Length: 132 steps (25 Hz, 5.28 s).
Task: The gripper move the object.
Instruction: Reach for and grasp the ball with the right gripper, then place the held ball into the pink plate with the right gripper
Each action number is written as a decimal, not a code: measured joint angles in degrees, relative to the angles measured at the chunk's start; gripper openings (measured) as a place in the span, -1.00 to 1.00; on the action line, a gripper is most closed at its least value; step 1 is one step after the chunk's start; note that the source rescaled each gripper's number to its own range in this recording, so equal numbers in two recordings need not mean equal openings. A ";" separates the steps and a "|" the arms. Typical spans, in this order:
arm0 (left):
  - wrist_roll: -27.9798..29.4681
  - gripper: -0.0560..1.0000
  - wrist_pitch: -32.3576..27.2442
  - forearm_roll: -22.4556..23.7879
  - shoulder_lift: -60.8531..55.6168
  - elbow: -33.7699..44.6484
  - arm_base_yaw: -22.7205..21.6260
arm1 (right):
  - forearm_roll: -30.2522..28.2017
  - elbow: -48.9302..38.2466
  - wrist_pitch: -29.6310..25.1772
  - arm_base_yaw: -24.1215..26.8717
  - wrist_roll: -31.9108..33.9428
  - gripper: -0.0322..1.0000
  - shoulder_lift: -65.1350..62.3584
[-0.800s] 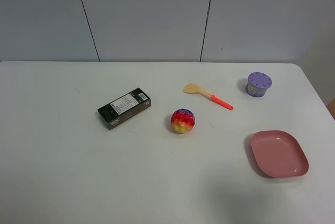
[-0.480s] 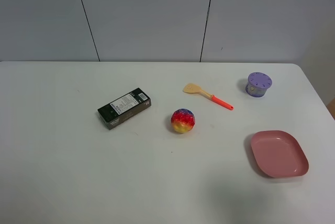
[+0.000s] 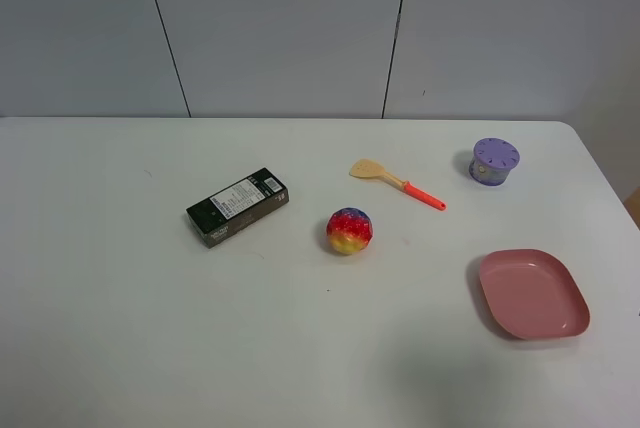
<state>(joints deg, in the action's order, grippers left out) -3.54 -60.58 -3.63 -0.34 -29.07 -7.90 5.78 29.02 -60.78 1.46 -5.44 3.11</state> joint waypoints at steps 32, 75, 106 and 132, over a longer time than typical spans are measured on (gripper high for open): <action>0.00 1.00 0.00 0.00 0.00 0.00 0.00 | 17.56 30.17 6.92 -18.67 -37.66 1.00 79.67; 0.00 1.00 0.00 0.00 0.00 0.00 0.00 | -1.51 49.59 13.70 -35.25 -20.50 1.00 115.94; 0.00 1.00 0.00 0.00 0.00 0.00 0.00 | -4.57 49.71 12.60 -35.25 -18.80 -0.92 115.62; 0.00 1.00 0.00 0.00 0.00 0.00 0.00 | -5.78 19.26 0.92 -19.71 -26.99 -0.92 80.27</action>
<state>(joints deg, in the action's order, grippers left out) -3.54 -60.58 -3.63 -0.34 -29.07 -7.90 0.00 48.28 -59.86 -18.26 -32.43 83.38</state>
